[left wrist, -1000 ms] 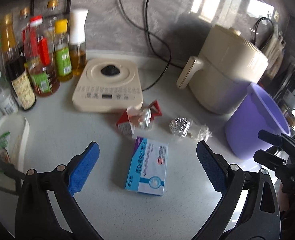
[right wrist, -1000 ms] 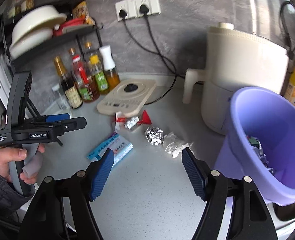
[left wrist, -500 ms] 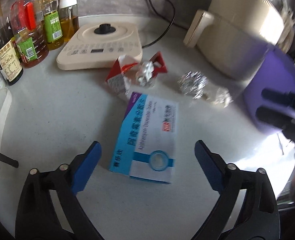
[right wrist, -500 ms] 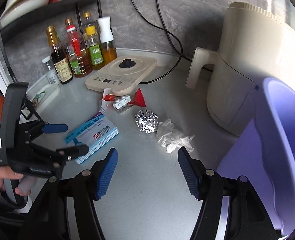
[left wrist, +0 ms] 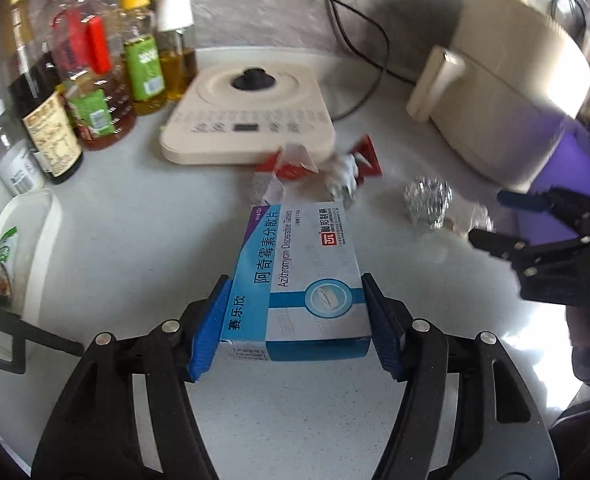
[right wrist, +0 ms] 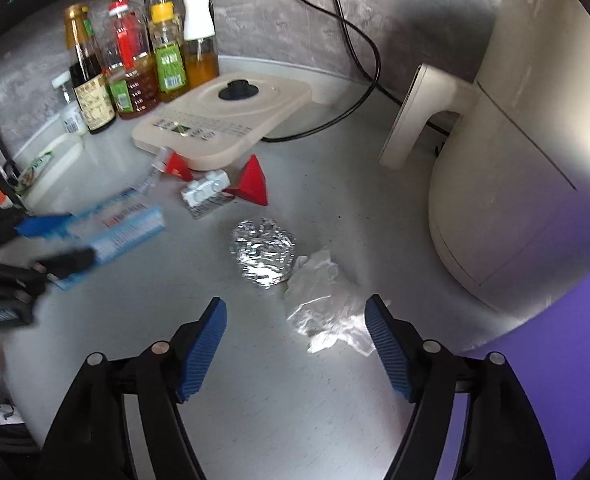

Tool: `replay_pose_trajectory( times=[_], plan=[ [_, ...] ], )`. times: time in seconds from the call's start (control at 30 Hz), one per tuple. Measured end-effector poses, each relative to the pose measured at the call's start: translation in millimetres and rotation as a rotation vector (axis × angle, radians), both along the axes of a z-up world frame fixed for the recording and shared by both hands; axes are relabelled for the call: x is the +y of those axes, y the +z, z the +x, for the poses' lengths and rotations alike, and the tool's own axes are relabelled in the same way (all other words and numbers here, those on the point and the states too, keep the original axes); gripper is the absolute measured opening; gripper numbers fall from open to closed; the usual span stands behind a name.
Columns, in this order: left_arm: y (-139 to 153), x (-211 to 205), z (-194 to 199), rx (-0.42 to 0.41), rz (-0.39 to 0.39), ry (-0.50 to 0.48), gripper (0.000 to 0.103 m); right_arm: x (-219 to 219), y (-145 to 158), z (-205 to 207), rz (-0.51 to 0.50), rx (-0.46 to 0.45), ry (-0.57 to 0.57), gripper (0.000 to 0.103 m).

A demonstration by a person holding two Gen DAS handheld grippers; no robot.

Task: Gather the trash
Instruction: 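Carry the medicine box to the purple bucket and open the left tool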

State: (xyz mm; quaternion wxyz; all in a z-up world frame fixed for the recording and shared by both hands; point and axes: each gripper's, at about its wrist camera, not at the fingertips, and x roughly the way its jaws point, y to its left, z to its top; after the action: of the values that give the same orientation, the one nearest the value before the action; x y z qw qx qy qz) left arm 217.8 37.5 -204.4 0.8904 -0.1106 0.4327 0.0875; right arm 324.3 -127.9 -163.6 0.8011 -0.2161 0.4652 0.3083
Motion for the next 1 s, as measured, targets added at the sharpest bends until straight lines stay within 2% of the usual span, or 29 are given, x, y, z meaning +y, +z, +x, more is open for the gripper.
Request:
replay_pose_trajectory(
  times=[0.27, 0.3, 0.33, 0.37, 0.43, 0.63, 0.83, 1.0],
  plan=[
    [30, 10, -12, -0.105, -0.017, 0.045, 0.064, 1, -22, 21, -0.043, 0.043, -0.007, 0.071],
    [33, 10, -14, -0.117, -0.016, 0.048, 0.064, 1, -25, 22, -0.049, 0.049, -0.006, 0.060],
    [37, 10, -16, -0.128, -0.017, 0.052, 0.064, 2, -28, 22, -0.062, 0.067, -0.003, 0.031],
    [39, 10, -17, -0.135, -0.016, 0.055, 0.064, 3, -31, 22, -0.071, 0.091, 0.005, 0.024],
    [43, 11, -20, -0.145, -0.015, 0.059, 0.064, 5, -28, 16, -0.060, 0.114, 0.029, 0.018],
    [55, 10, -28, -0.171, -0.015, 0.062, 0.064, 2, -6, -1, 0.007, 0.113, 0.050, 0.015],
    [77, 3, -30, -0.220, 0.016, 0.036, 0.064, -7, 37, -17, 0.133, 0.083, 0.057, 0.015],
    [100, -4, -28, -0.273, 0.033, 0.009, 0.064, -15, 87, -27, 0.232, 0.000, 0.054, 0.015]
  ],
)
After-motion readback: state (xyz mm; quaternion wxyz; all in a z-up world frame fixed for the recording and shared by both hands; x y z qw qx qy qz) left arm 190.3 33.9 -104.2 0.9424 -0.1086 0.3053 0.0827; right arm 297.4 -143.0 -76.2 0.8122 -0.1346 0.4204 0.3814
